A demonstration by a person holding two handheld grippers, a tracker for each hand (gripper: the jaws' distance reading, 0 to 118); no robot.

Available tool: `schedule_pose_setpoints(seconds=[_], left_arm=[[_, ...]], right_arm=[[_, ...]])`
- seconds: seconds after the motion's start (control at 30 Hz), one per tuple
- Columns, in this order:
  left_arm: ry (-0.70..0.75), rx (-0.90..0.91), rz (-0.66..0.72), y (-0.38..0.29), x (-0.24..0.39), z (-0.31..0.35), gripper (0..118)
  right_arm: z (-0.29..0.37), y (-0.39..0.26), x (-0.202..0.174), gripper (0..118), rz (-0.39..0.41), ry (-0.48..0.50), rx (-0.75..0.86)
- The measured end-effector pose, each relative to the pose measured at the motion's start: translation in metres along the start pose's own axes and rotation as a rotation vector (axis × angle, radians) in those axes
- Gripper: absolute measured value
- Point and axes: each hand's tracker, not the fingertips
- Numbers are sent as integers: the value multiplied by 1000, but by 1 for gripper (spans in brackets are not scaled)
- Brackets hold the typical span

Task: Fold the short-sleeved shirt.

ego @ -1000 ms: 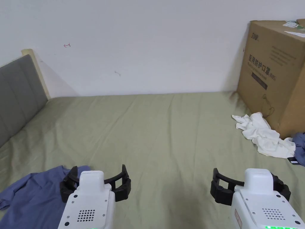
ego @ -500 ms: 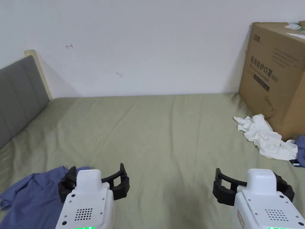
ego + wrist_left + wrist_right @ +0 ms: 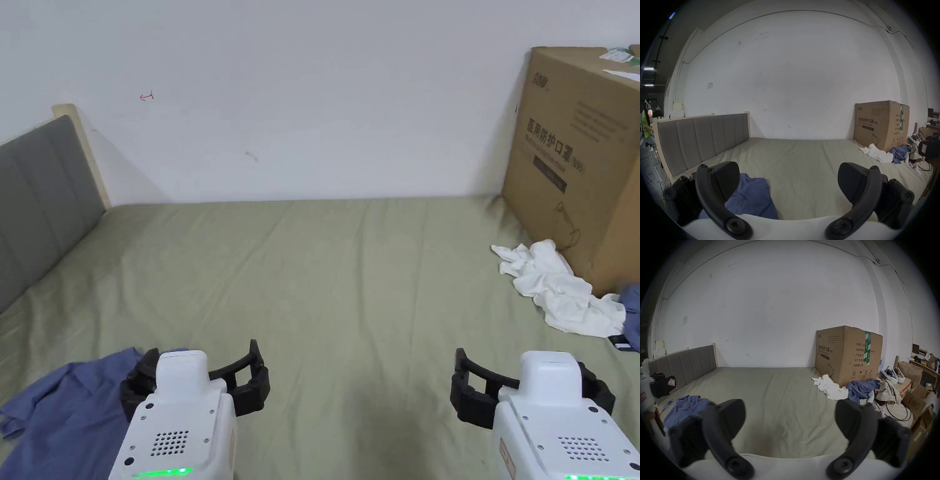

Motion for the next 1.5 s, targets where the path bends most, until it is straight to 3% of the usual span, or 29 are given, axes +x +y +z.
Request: schedule_pose_setpoints(seconds=[0.07, 0.1, 0.13, 0.17, 0.2, 0.27, 0.33, 0.6, 0.73, 1.3, 1.5], left_arm=[[-11, -1, -8, 2, 1, 1, 116], [-19, 4, -15, 2, 2, 3, 96], [-24, 9, -24, 2, 3, 5, 70], [-26, 9, -35, 4, 5, 7, 34], [-28, 5, -46, 6, 7, 7, 6], [-12, 14, -58, 6, 9, 6, 4], [-75, 0, -6, 7, 2, 2, 3], [-39, -3, -2, 10, -7, 3, 3], [1, 5, 9, 10, -28, 5, 3], [427, -10, 37, 12, -213, 82, 3], [521, -34, 24, 7, -260, 117, 3]], right_arm=[[2, 0, -1, 64, 14, -3, 15], [2, 1, -2, 45, 24, -10, 13], [2, 1, -2, 31, 26, -8, 13], [2, 2, -1, 14, 15, 5, 19], [4, 2, 0, 9, -7, 24, 29], [5, 4, 0, 3, -8, 20, 29], [5, 5, 0, 3, -9, 30, 28], [1, 7, -4, 3, -17, 36, 23], [-6, 12, -21, 3, -13, 83, 23], [-12, 23, -217, 3, 29, 529, 36], [-3, 16, -272, 3, 31, 639, 20]])
